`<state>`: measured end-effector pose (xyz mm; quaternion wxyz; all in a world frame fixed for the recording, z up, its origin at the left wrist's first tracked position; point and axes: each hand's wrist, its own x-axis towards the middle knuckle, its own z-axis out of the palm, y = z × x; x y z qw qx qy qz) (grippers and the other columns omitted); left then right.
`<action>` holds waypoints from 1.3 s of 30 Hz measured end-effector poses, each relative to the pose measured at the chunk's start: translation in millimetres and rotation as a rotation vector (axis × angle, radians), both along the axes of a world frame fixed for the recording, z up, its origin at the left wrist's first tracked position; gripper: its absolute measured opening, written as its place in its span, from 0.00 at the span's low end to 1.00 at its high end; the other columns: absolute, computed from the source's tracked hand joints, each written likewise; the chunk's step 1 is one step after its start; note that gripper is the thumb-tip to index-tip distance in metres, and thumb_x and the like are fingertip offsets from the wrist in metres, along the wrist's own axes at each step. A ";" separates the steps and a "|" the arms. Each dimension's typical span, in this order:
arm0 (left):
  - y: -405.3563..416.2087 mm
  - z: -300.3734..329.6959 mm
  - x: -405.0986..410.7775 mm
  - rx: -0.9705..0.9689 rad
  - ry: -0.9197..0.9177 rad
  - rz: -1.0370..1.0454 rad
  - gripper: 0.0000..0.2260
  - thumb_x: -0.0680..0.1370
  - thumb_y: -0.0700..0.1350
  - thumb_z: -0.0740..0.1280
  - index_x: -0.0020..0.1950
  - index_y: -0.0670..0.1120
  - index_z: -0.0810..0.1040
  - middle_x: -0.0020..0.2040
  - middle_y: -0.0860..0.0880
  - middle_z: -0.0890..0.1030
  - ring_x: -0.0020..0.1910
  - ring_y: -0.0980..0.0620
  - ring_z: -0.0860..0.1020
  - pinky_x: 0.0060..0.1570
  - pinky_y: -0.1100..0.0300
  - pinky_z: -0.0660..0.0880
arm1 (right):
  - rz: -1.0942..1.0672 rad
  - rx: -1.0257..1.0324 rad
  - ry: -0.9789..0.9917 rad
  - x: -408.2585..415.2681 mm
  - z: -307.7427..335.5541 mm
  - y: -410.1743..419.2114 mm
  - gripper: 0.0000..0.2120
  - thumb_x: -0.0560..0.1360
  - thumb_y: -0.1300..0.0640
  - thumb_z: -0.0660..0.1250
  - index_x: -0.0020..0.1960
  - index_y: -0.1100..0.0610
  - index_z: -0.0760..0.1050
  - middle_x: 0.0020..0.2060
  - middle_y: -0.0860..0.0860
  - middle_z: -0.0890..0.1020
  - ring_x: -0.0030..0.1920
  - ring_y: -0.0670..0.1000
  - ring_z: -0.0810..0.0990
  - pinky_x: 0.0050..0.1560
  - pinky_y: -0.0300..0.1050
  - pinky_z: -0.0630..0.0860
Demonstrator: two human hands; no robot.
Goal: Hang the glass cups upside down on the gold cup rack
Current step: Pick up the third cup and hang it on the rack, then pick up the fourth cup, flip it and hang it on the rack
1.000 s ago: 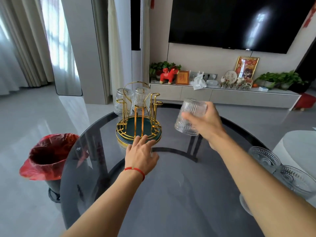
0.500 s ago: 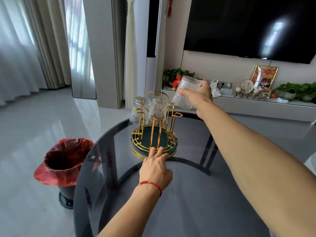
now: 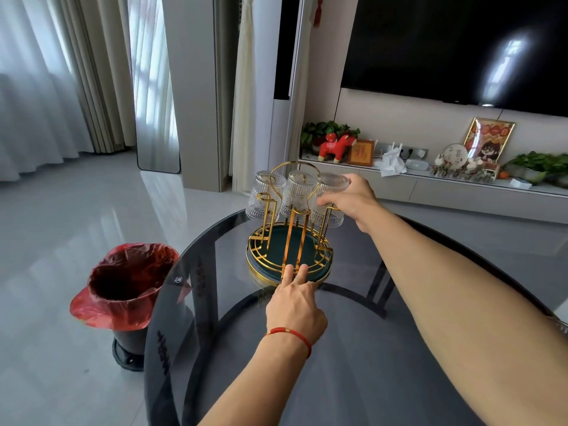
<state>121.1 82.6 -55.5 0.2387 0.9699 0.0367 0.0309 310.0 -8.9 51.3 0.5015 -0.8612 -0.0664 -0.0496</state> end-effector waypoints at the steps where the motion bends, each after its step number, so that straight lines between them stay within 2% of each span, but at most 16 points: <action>1: -1.0 0.5 0.1 0.005 0.003 0.003 0.25 0.76 0.40 0.65 0.74 0.49 0.74 0.83 0.51 0.57 0.82 0.46 0.47 0.68 0.44 0.74 | 0.007 -0.008 0.011 0.1 0.0 -0.8 0.40 0.61 0.58 0.85 0.69 0.55 0.73 0.59 0.52 0.82 0.60 0.55 0.79 0.51 0.47 0.74; 4: -2.9 2.0 0.6 0.032 0.008 0.012 0.23 0.76 0.40 0.64 0.73 0.49 0.75 0.83 0.51 0.58 0.82 0.45 0.47 0.65 0.44 0.77 | 0.060 -0.061 0.058 0.3 4.7 0.3 0.27 0.65 0.59 0.83 0.60 0.53 0.77 0.51 0.49 0.83 0.58 0.54 0.80 0.49 0.46 0.73; 6: -3.6 2.0 1.0 0.043 0.017 0.012 0.24 0.76 0.40 0.64 0.73 0.49 0.74 0.83 0.51 0.57 0.82 0.45 0.47 0.65 0.43 0.77 | 0.078 -0.065 0.098 -0.1 6.4 1.0 0.24 0.67 0.58 0.82 0.60 0.53 0.78 0.52 0.50 0.83 0.59 0.54 0.80 0.54 0.49 0.76; 8: -3.7 2.2 1.5 0.052 0.023 0.012 0.24 0.77 0.39 0.64 0.74 0.50 0.74 0.83 0.51 0.56 0.82 0.45 0.46 0.65 0.44 0.77 | 0.092 -0.060 0.142 -1.5 6.2 0.9 0.31 0.69 0.57 0.81 0.70 0.53 0.75 0.60 0.52 0.81 0.63 0.55 0.78 0.58 0.52 0.77; 11: -4.1 2.1 1.5 0.069 0.028 0.018 0.24 0.76 0.39 0.64 0.73 0.50 0.75 0.83 0.52 0.56 0.82 0.45 0.46 0.63 0.44 0.78 | 0.109 -0.060 0.198 -2.5 4.8 -0.9 0.40 0.71 0.54 0.78 0.79 0.49 0.65 0.70 0.52 0.75 0.70 0.57 0.73 0.60 0.56 0.73; 14: -6.6 2.1 0.4 0.096 0.028 0.041 0.23 0.76 0.40 0.64 0.71 0.50 0.76 0.83 0.52 0.56 0.82 0.46 0.47 0.60 0.43 0.79 | 0.136 0.003 0.251 -6.6 -0.9 -3.7 0.45 0.73 0.50 0.76 0.83 0.50 0.56 0.79 0.53 0.67 0.77 0.58 0.66 0.71 0.61 0.67; 17: -10.6 1.2 -2.1 0.142 0.023 0.062 0.20 0.76 0.43 0.66 0.68 0.49 0.78 0.83 0.51 0.58 0.82 0.44 0.49 0.61 0.40 0.78 | 0.085 0.064 0.205 -24.9 -8.7 -12.1 0.46 0.74 0.44 0.73 0.84 0.53 0.52 0.83 0.54 0.61 0.80 0.58 0.63 0.75 0.58 0.64; 20: -15.7 1.9 -5.1 0.167 -0.029 0.065 0.19 0.75 0.44 0.65 0.66 0.49 0.79 0.79 0.49 0.64 0.80 0.42 0.53 0.62 0.40 0.76 | -0.002 0.170 0.107 -64.6 -12.3 -33.0 0.34 0.77 0.45 0.70 0.79 0.55 0.65 0.76 0.54 0.72 0.73 0.55 0.72 0.68 0.50 0.69; 22: -25.0 4.5 -10.6 0.118 -0.122 0.060 0.18 0.74 0.43 0.64 0.64 0.50 0.80 0.71 0.50 0.73 0.77 0.43 0.60 0.57 0.43 0.77 | -0.055 0.224 0.046 -102.4 -15.5 -58.6 0.19 0.78 0.52 0.70 0.68 0.53 0.77 0.66 0.53 0.81 0.65 0.52 0.79 0.68 0.52 0.75; 24: -39.0 6.7 -19.2 0.049 -0.229 0.014 0.19 0.74 0.42 0.65 0.64 0.50 0.81 0.65 0.50 0.78 0.71 0.46 0.68 0.54 0.48 0.78 | -0.063 0.224 -0.029 -146.2 -20.3 -86.7 0.11 0.76 0.57 0.69 0.57 0.51 0.82 0.56 0.49 0.85 0.59 0.50 0.82 0.65 0.52 0.79; 27: -66.9 10.1 -35.7 -0.069 -0.289 -0.092 0.20 0.73 0.42 0.67 0.66 0.49 0.81 0.67 0.48 0.80 0.69 0.47 0.73 0.61 0.51 0.75 | -0.041 0.117 -0.146 -215.6 -26.7 -127.8 0.10 0.74 0.61 0.68 0.50 0.48 0.83 0.49 0.45 0.86 0.53 0.45 0.84 0.57 0.43 0.80; 30: -90.0 19.1 -52.1 -0.166 -0.289 -0.234 0.21 0.73 0.40 0.67 0.66 0.48 0.80 0.66 0.47 0.81 0.66 0.45 0.76 0.64 0.51 0.74 | -0.080 -0.138 -0.295 -268.4 -37.6 -166.0 0.11 0.74 0.65 0.68 0.49 0.52 0.83 0.50 0.46 0.85 0.53 0.45 0.83 0.57 0.40 0.78; 34: -108.4 32.0 -71.5 -0.244 -0.268 -0.351 0.21 0.74 0.40 0.67 0.67 0.48 0.80 0.64 0.47 0.83 0.63 0.46 0.80 0.64 0.53 0.76 | -0.254 -0.218 -0.421 -311.4 -36.3 -204.5 0.07 0.72 0.58 0.67 0.45 0.50 0.83 0.45 0.43 0.85 0.48 0.42 0.81 0.50 0.30 0.71; 36: -112.8 34.6 -80.0 -0.295 -0.245 -0.370 0.21 0.74 0.39 0.67 0.67 0.47 0.80 0.63 0.48 0.83 0.63 0.48 0.80 0.64 0.54 0.76 | -0.321 -0.323 -0.437 -323.3 -38.9 -218.6 0.06 0.73 0.58 0.69 0.48 0.52 0.83 0.45 0.45 0.86 0.49 0.48 0.81 0.52 0.38 0.72; 39: -121.3 34.1 -94.3 -0.336 -0.197 -0.388 0.20 0.74 0.38 0.67 0.66 0.48 0.80 0.61 0.50 0.84 0.61 0.51 0.80 0.62 0.56 0.77 | -0.321 -0.671 -0.283 -337.2 -49.0 -233.7 0.11 0.77 0.56 0.69 0.59 0.53 0.82 0.52 0.51 0.87 0.56 0.58 0.80 0.59 0.52 0.71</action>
